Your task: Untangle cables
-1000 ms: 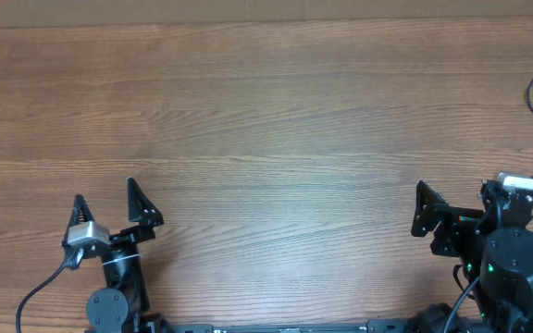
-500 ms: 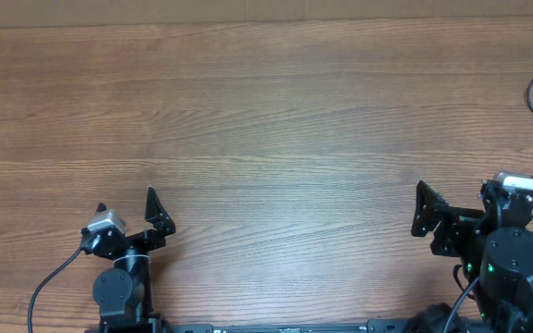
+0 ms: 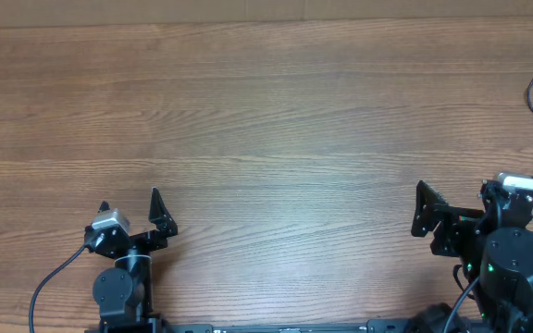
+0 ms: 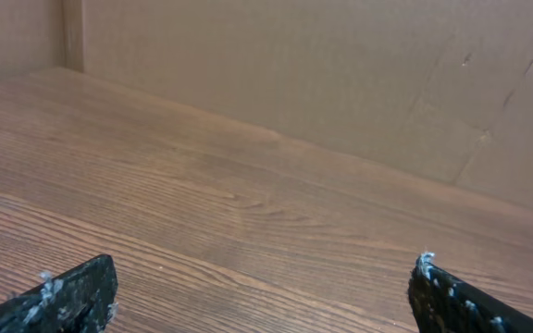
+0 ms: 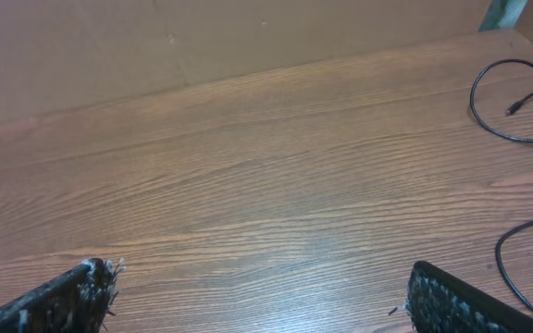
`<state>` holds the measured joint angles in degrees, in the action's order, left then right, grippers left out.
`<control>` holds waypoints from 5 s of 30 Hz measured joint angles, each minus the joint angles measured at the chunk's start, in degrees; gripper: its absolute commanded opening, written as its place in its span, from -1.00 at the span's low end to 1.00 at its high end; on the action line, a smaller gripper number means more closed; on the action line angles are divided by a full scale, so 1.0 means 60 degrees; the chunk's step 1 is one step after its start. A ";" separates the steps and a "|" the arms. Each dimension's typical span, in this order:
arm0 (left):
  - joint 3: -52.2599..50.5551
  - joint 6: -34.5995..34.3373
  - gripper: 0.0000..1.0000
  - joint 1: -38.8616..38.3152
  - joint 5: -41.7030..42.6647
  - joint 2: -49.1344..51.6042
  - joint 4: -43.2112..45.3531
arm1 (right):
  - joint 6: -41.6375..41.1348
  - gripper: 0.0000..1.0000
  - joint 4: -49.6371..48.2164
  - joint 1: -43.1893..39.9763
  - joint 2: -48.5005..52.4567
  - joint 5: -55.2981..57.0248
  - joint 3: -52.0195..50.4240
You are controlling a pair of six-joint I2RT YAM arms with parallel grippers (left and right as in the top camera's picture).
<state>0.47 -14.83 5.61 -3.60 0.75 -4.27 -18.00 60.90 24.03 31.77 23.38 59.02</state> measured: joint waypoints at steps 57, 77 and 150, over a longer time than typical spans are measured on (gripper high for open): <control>0.0000 0.0000 0.99 0.0000 0.0000 0.0000 0.0000 | 0.0000 1.00 0.0000 0.0000 0.0000 -0.0004 0.0004; 0.0000 0.0000 0.99 0.0000 0.0000 0.0000 0.0000 | 0.0000 1.00 0.0000 0.0000 0.0000 0.0000 0.0000; 0.0000 0.0000 0.99 0.0000 0.0000 0.0000 -0.0004 | 0.2371 1.00 -1.1533 -0.4218 -0.4830 -0.2488 -0.9147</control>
<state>0.47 -14.83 5.61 -3.60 0.75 -4.29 -3.77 -8.29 -1.28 2.79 8.45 4.14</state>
